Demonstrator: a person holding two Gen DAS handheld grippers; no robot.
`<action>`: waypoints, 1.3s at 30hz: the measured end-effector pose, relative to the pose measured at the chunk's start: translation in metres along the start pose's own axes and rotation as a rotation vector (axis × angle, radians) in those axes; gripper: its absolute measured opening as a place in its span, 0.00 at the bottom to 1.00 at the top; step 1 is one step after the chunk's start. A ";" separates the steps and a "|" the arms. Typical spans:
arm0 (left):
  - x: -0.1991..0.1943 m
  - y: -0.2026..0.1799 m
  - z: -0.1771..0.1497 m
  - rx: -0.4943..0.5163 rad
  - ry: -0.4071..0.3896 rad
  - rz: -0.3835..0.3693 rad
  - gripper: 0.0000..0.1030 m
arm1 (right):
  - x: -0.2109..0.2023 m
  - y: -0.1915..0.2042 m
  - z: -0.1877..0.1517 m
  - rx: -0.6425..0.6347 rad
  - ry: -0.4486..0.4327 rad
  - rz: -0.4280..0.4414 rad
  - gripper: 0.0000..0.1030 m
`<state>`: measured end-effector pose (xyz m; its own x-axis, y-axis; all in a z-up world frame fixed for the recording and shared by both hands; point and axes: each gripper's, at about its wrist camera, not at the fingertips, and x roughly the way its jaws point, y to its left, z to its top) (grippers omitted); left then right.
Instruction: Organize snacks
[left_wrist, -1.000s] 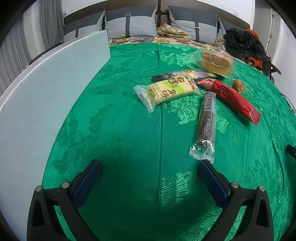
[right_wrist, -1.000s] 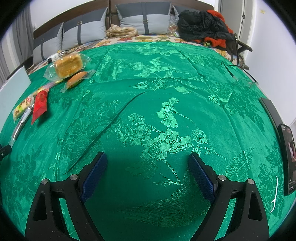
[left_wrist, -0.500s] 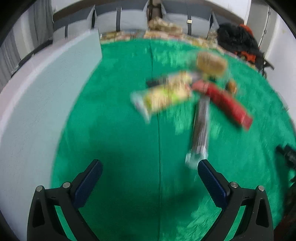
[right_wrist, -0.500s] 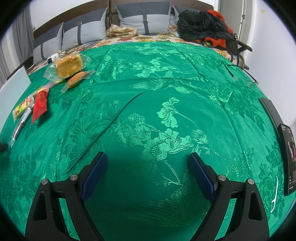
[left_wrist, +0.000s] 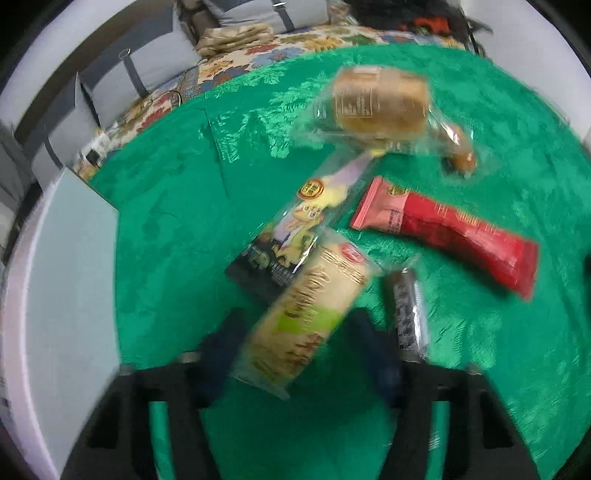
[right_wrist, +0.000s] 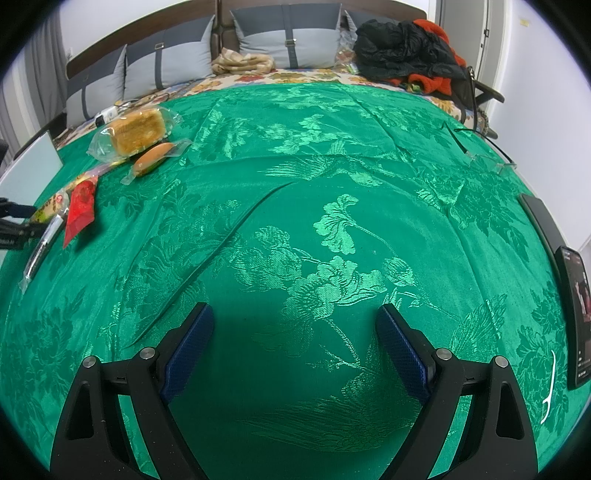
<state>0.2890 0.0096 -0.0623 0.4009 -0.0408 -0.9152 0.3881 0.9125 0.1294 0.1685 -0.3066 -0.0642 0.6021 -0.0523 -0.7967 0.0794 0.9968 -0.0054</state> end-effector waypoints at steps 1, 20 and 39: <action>0.000 0.006 0.001 -0.051 0.008 -0.042 0.33 | 0.000 0.000 0.000 0.000 0.000 0.000 0.89; -0.044 0.010 -0.138 -0.452 -0.104 -0.024 0.85 | 0.000 0.000 0.000 0.001 0.000 0.000 0.89; -0.029 0.008 -0.135 -0.417 -0.198 0.075 1.00 | 0.000 0.000 0.000 0.001 0.000 0.000 0.89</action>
<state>0.1685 0.0730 -0.0858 0.5817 -0.0080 -0.8133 0.0012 1.0000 -0.0089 0.1690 -0.3066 -0.0640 0.6023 -0.0527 -0.7965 0.0807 0.9967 -0.0049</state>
